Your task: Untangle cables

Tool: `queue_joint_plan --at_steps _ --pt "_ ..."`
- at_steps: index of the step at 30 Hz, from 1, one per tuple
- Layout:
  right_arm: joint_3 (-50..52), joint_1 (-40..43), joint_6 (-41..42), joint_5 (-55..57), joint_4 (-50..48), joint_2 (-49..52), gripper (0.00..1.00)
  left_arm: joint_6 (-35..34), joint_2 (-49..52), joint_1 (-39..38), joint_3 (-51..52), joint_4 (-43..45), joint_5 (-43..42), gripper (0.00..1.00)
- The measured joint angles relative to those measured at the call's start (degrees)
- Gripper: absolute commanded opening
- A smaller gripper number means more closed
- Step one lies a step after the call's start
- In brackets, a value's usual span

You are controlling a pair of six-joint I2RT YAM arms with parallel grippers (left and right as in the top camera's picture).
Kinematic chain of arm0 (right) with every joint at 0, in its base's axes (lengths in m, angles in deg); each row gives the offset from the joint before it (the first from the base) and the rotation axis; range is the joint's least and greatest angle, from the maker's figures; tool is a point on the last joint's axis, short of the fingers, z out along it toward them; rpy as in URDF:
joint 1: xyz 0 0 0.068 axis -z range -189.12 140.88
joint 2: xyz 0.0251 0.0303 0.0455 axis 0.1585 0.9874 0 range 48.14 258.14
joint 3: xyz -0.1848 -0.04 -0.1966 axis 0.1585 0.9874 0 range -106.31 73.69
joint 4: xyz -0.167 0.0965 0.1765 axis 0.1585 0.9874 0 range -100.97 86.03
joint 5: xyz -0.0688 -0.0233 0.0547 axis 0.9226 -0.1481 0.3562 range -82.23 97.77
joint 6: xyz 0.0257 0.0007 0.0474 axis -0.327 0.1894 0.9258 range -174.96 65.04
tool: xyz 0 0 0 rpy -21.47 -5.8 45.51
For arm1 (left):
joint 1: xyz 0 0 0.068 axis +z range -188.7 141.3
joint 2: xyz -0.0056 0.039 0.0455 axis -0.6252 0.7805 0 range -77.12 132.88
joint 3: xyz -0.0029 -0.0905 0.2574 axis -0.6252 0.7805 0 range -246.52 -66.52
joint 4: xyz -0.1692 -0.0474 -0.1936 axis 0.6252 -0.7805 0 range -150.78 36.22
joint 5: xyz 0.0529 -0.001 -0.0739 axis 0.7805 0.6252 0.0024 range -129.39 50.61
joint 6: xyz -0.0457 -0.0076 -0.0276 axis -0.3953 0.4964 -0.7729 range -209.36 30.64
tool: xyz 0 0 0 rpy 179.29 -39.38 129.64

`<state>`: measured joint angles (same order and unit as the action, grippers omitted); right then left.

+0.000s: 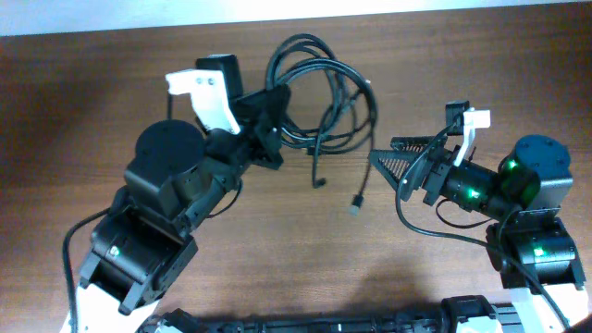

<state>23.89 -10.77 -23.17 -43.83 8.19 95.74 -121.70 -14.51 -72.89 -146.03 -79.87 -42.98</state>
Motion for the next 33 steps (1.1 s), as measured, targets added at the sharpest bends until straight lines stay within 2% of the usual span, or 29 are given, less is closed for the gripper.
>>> queue_joint_plan --at_steps 8,15,19,27,33 --pt "0.0 0.0 0.76 7.8 1.73 -0.02 0.97 -0.72 5.22 -1.27 0.02 5.62 -16.76 0.0" --pt "0.0 0.0 0.79 22.51 5.55 -0.07 0.97 -0.72 5.25 -7.56 0.02 8.81 -19.89 0.0" --pt "-0.02 -0.07 0.79 28.72 7.69 -0.09 0.97 -0.72 5.29 -7.91 0.02 9.2 -21.44 0.0" --pt "-0.55 -0.57 1.01 31.12 12.04 -0.76 0.97 3.85 0.24 0.2 0.42 8.22 -24.06 0.0" --pt "-0.55 -0.52 0.98 33.77 15.04 -0.28 0.98 4.28 -4.83 6.34 0.44 8.37 -24.5 0.0"
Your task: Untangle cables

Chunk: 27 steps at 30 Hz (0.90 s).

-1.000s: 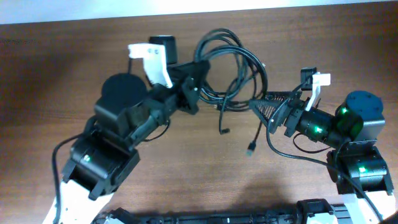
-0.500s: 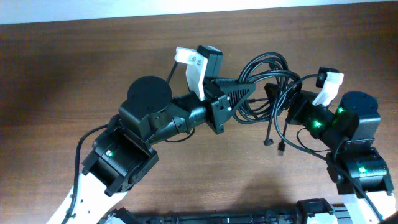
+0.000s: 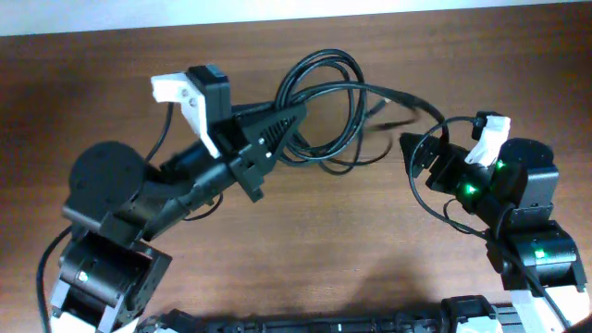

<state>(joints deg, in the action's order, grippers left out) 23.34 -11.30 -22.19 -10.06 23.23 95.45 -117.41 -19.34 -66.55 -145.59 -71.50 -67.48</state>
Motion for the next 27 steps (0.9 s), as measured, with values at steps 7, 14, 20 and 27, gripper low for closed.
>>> queue_joint_plan --at_steps 7,14,20,27 --pt "0.0 0.11 -3.74 -5.62 -0.94 0.02 0.99 4.07 -0.04 0.61 -0.07 -4.59 3.17 0.0" --pt "0.0 0.15 -22.77 -32.3 -1.62 0.07 0.98 11.3 -0.04 0.68 -0.07 -8.9 11.93 0.0" --pt "0.0 0.15 -24.15 -37.59 -4.22 0.07 0.98 19.67 -0.02 0.68 -0.13 -15.41 12.55 0.0" --pt "-3.91 0.15 -24.17 -37.79 -5.99 0.07 0.98 34.23 3.5 0.83 -0.11 -18.64 -3.28 0.0"
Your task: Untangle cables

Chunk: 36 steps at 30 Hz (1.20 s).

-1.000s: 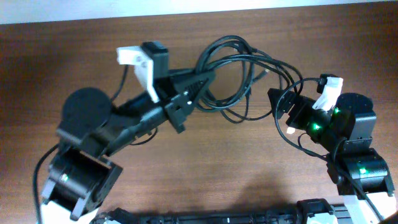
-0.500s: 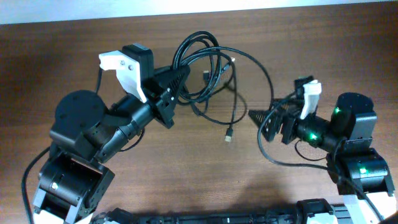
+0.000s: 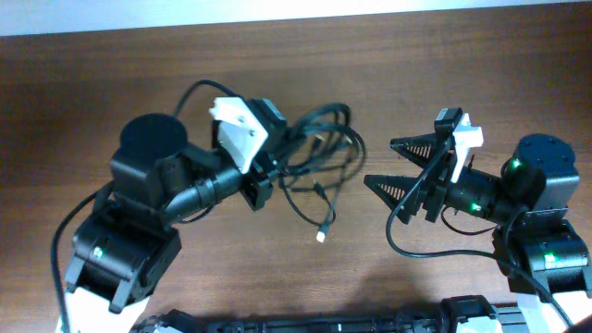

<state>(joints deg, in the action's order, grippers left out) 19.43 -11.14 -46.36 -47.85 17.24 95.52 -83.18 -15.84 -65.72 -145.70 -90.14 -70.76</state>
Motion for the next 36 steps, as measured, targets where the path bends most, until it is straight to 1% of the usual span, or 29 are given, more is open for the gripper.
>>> queue_joint_plan --at_steps 3,6,9,11,13,15,17,18,19,21,22,24,25,26,27,28,29,33,36 --pt "-1.44 0.0 -0.07 0.2 0.02 0.0 0.99 2.71 2.08 0.0 -0.02 -1.05 -8.11 0.0" --pt "-2.01 0.0 -0.09 0.24 -0.87 0.0 0.99 3.54 4.57 0.0 -0.02 -1.22 -15.45 0.0" --pt "-2.1 0.0 -0.09 -1.7 -3.85 0.0 1.0 3.89 6.01 0.0 -0.02 -2.54 -17.75 0.0" --pt "-2.14 0.0 -0.26 -2.67 -4.94 0.0 0.95 3.91 6.88 -0.79 -0.02 -2.71 -18.14 0.0" --pt "-2.16 0.0 -0.17 -3.69 -5.68 0.0 0.86 4.15 6.99 -3.34 -0.02 -2.69 -18.18 0.0" --pt "-2.21 0.0 -0.39 -6.86 -8.44 0.07 0.73 4.83 7.06 -5.64 -0.02 -2.14 -18.43 0.0" --pt "-2.21 0.0 -0.61 -10.16 -10.27 0.04 0.56 5.03 7.3 -6.71 -0.02 -1.84 -18.43 0.0" --pt "-2.23 0.0 -0.57 -10.97 -10.25 0.07 0.45 5.22 7.39 -6.99 -0.02 -1.77 -18.51 0.0" --pt "-2.23 0.0 -0.87 -11.96 -10.36 0.07 0.27 5.22 7.43 -6.99 -0.02 -1.79 -18.6 0.0" --pt "-2.23 0.0 -1.03 -12.83 -10.43 0.07 0.07 5.22 7.52 -6.99 -0.02 -1.77 -18.6 0.0" --pt "-2.25 0.0 -0.81 -13.6 -10.38 0.04 0.04 5.22 7.54 -6.99 -0.02 -1.79 -18.21 0.0" --pt "-2.27 0.0 -1.11 -14.38 -10.29 -0.13 0.04 5.2 7.63 -6.97 -0.02 -1.7 -18.12 0.0" --pt "-2.27 0.0 -1.11 -14.38 -10.29 -0.15 0.04 5.2 7.63 -6.93 -0.02 -1.66 -18.12 0.04" --pt "-2.27 0.0 -1.09 -14.36 -10.29 -0.17 0.04 5.2 7.63 -6.93 -0.02 -1.66 -18.01 0.14" --pt "-2.25 0.0 -1.09 -14.34 -10.27 -0.15 0.04 5.2 7.63 -6.95 -0.02 -1.66 -17.57 0.52" --pt "-2.27 0.0 -1.05 -14.34 -10.25 -0.15 0.04 5.22 7.63 -6.99 -0.02 -1.6 -16.68 0.97" --pt "-2.27 0.0 -1.05 -13.88 -9.7 -0.15 0.04 5.68 7.63 -6.99 -0.07 -1.55 -15.96 0.99" --pt "-2.27 0.0 -0.96 -7.15 -8.52 -0.04 0.04 5.16 7.63 -6.97 -0.07 -1.57 -13.75 0.99" --pt "-2.27 0.0 0.37 -1.62 -8.5 0.04 0.04 0.63 7.56 -5.25 -0.07 -1.6 -9.09 0.99"
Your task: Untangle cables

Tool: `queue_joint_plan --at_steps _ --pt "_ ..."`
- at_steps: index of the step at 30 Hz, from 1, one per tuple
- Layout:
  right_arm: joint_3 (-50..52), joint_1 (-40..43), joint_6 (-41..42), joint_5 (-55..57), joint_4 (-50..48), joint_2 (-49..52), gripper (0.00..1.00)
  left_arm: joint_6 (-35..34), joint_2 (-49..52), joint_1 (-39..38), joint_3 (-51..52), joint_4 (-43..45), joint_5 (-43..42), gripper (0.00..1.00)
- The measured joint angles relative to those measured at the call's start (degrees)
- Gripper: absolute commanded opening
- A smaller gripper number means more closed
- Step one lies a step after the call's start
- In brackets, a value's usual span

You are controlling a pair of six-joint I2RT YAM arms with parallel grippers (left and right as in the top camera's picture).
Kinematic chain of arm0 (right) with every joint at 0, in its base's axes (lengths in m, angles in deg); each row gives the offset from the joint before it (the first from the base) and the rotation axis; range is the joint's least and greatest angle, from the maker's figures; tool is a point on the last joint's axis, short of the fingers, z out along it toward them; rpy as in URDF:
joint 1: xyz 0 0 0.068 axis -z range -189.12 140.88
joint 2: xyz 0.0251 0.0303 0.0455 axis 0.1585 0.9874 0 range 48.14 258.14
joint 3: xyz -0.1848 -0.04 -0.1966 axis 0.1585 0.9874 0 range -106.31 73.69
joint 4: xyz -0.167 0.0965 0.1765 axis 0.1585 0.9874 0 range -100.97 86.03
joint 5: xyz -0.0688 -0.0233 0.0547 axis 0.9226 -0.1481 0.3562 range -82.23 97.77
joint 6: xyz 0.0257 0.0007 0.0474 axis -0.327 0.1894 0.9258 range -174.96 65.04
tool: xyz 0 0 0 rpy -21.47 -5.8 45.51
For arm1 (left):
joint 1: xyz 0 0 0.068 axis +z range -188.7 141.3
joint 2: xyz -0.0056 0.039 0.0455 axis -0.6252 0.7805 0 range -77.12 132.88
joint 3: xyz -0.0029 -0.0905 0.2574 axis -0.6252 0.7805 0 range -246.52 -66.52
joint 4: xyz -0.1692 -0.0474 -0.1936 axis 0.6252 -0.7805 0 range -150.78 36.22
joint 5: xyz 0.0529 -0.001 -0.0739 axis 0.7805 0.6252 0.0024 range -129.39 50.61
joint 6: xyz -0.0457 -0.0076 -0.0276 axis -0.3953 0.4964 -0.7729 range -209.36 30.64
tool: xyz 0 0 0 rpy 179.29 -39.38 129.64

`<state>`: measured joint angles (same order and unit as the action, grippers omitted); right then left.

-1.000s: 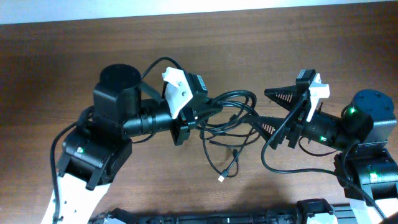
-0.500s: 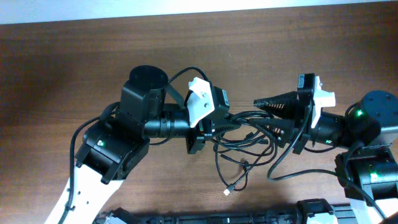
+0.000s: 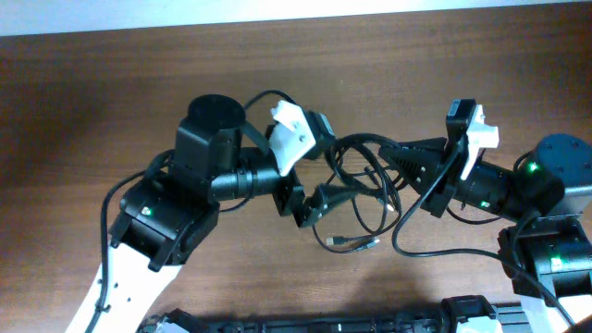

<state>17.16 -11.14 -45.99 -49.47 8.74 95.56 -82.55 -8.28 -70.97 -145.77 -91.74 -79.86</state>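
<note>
A tangle of black cables [image 3: 363,176] lies on the brown table between my two arms, in several overlapping loops. One loose end with a plug [image 3: 350,242] trails toward the front. My left gripper [image 3: 317,202] comes in from the left and is shut on the bundle's left side. From the right, my right gripper [image 3: 392,154] points left with its fingers drawn together on a strand at the top right of the loops. How the strands cross inside the bundle cannot be made out.
The wooden table [image 3: 111,83] fills the view, with its far edge against a pale strip at the top. The right arm's own black lead [image 3: 407,242] hangs in a loop below its wrist, close to the cable plug.
The left gripper has moved right and toward the front with the bundle. The right gripper, open and apart from the cables before, now sits at the bundle's right side with its fingers drawn together.
At first the left gripper held the coil at the far middle while the right stood open beside it. Then both held it, stretched wide between them. Then the right was open and apart, a plug end dangling. Now both grippers are on the bundle, nearer the front.
</note>
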Motion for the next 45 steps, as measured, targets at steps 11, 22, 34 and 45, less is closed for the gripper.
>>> queue_joint_plan --at_steps 11,22,34,45 --pt "0.07 0.0 6.8 2.21 -7.69 0.15 0.04 -28.0 -2.1 6.8 -0.15 -6.56 15.39 0.99" --pt "0.09 0.0 17.35 -0.9 -24.11 0.22 0.04 -34.64 -2.1 6.8 -0.15 -6.43 14.78 0.99" --pt "0.09 0.0 18.29 -2.69 -26.84 0.22 0.04 -39.04 0.61 2.23 -0.17 -3.02 11.47 0.99" --pt "0.09 0.0 22.36 -4.59 -33.03 0.22 0.04 -39.67 5.31 1.88 -0.17 -2.99 14.64 0.99"
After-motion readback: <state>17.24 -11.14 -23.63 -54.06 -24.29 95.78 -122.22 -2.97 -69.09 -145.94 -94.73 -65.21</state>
